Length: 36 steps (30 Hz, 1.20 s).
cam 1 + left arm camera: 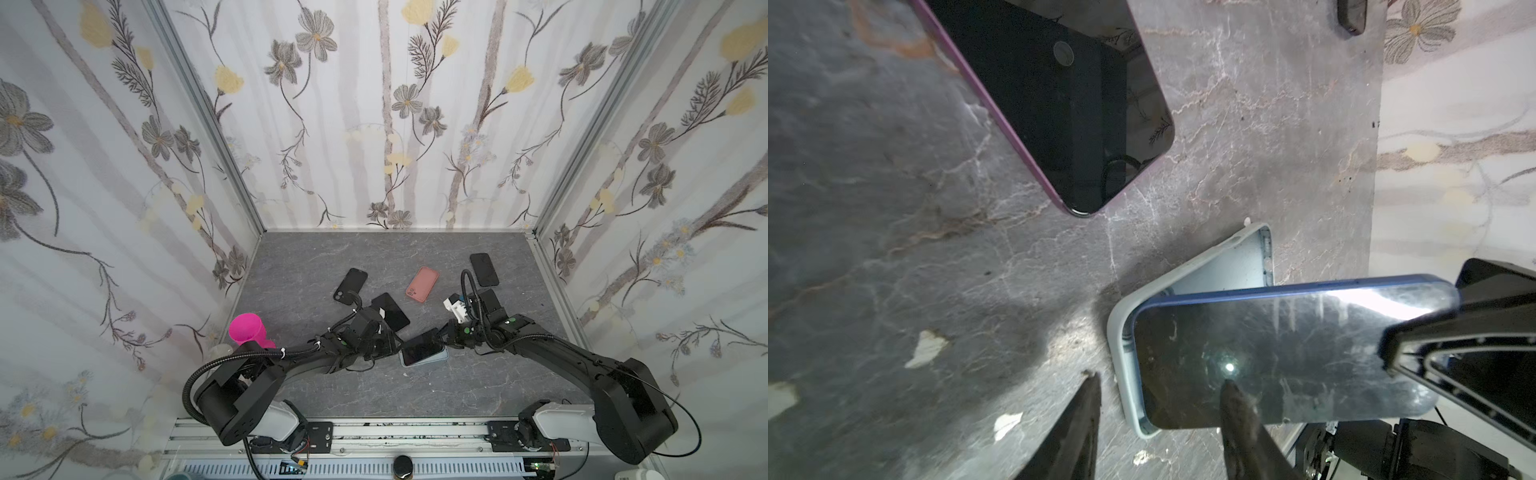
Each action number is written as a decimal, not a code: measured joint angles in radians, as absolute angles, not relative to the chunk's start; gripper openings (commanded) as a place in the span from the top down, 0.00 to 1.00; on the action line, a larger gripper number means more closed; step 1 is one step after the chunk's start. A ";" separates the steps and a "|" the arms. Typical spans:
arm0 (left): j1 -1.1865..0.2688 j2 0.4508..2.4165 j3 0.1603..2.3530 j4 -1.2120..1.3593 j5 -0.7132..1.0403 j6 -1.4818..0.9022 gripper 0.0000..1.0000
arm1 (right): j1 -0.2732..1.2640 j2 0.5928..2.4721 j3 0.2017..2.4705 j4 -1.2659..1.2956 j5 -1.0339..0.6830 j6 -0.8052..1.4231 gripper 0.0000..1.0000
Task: Put the phone into the phone case
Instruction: 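Lower the blue-edged phone into the light-blue case with the right gripper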
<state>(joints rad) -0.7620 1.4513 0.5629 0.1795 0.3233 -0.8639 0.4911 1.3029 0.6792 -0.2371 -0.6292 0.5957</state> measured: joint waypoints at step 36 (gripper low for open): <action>-0.831 1.599 0.611 0.212 0.295 -0.863 0.66 | 0.318 1.516 0.400 0.239 -0.846 0.606 0.89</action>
